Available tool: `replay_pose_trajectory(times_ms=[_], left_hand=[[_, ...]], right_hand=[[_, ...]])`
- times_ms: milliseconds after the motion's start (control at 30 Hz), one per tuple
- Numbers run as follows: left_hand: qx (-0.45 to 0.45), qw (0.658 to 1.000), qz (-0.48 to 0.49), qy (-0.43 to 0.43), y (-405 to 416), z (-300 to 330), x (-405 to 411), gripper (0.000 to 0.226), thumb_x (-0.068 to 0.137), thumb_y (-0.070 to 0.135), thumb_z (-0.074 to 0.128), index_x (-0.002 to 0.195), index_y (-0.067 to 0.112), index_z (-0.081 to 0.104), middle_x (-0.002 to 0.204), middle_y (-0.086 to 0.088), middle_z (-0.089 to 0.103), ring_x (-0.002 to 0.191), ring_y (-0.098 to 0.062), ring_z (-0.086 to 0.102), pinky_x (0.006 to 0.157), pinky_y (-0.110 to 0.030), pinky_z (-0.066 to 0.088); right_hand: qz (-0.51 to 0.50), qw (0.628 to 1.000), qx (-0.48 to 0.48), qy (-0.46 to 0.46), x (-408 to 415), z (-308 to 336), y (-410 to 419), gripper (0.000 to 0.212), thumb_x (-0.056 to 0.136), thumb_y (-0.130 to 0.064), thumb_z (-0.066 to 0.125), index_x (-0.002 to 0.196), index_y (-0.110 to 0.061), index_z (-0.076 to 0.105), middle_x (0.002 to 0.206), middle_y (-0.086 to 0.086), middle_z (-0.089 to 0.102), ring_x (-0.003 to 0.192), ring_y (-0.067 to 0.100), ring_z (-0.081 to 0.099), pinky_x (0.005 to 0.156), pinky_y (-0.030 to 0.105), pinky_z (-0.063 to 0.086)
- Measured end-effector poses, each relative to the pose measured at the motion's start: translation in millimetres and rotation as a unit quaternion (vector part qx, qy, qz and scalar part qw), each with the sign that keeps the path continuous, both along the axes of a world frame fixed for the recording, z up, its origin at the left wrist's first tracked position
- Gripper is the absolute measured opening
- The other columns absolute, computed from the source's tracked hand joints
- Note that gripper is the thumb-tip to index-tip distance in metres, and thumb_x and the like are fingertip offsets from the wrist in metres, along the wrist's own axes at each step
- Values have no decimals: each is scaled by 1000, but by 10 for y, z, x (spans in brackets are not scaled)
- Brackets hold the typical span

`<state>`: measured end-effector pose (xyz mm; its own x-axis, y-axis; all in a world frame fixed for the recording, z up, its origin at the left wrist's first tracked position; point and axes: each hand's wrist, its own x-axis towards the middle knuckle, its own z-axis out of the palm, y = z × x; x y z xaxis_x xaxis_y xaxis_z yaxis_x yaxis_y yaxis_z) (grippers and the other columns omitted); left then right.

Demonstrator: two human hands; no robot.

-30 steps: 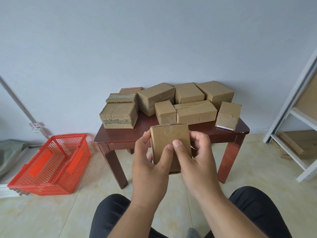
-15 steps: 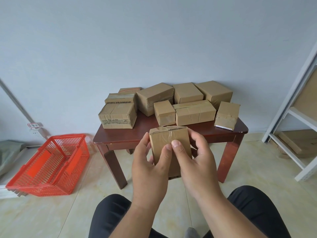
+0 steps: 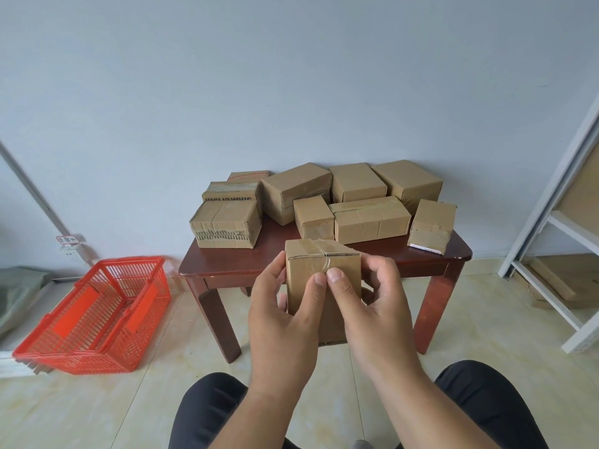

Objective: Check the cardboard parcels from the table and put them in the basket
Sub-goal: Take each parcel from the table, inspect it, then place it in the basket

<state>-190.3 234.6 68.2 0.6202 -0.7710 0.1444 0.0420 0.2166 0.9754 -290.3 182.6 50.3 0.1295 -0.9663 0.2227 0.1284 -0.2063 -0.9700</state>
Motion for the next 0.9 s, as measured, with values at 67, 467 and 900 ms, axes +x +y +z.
replay_pose_trajectory(times_ms=[67, 467, 900], left_hand=[[-5, 1000, 8, 2, -25, 11, 5, 46, 91, 28, 82, 131, 37, 62, 126, 8, 72, 107, -12, 75, 87, -46, 64], [-43, 999, 8, -13, -381, 264, 68, 36, 94, 16, 75, 124, 27, 58, 110, 9, 78, 99, -2, 74, 71, -16, 56], [-39, 993, 46, -97, -846, 436, 305, 43, 91, 23, 80, 127, 30, 58, 112, 34, 70, 105, 8, 67, 94, -30, 56]], right_hand=[[0, 1000, -6, -4, 5, 21, -22, 52, 78, -58, 73, 123, -36, 61, 118, -10, 72, 106, 13, 72, 71, 29, 63], [9, 998, -59, 31, 88, 261, -427, 59, 86, -61, 71, 142, -51, 54, 143, -11, 64, 134, 9, 60, 111, 42, 51], [40, 999, -21, 13, 315, 470, -885, 39, 96, -42, 74, 131, -42, 57, 122, -8, 74, 119, 6, 68, 106, 35, 51]])
